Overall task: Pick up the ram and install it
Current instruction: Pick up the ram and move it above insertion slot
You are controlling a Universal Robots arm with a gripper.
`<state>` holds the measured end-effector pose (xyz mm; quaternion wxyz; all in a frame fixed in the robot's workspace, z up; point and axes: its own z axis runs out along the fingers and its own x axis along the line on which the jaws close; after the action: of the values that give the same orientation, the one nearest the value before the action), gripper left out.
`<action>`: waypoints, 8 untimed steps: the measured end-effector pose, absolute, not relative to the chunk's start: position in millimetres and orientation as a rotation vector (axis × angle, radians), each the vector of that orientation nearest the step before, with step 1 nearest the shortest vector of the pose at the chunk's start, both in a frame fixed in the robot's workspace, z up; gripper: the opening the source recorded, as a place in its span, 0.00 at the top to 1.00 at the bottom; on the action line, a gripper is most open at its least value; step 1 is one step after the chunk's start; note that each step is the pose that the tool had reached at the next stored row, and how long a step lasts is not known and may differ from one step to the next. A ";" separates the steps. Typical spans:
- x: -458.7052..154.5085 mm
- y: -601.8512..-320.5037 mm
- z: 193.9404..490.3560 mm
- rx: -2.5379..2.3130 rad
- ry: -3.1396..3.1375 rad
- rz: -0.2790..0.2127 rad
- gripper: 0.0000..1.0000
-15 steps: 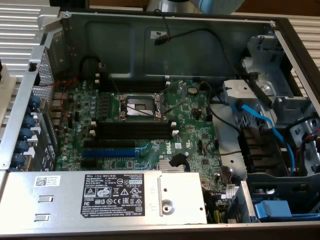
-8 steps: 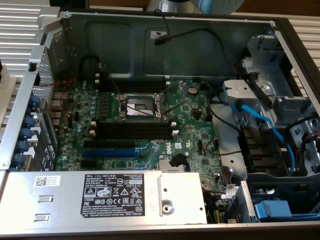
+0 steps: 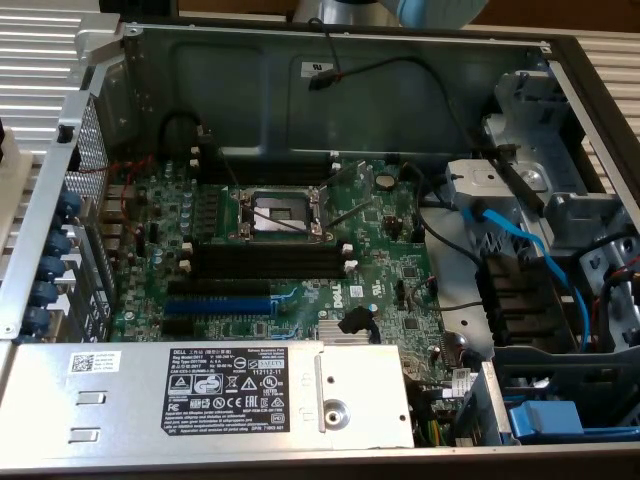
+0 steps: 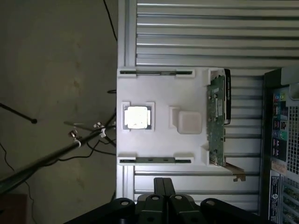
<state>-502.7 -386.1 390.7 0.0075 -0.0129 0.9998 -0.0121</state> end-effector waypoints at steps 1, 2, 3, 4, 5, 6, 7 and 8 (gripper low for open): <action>-502.7 -386.1 390.7 -0.068 3.125 -0.037 0.90; -502.8 -386.1 390.6 -0.099 3.124 -0.036 0.90; -502.7 -386.1 390.7 -0.125 3.123 -0.036 0.90; -502.7 -386.1 390.6 -0.154 3.122 -0.036 0.90; -502.7 -386.1 390.6 -0.182 3.120 -0.035 0.90; -502.7 -386.1 390.6 -0.211 3.118 -0.035 0.90; -502.7 -386.1 390.6 -0.239 3.116 -0.035 0.90; -502.7 -386.1 390.6 -0.268 3.113 -0.034 0.90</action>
<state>-502.7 -386.1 390.6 0.0084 -0.0858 0.9962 -0.0109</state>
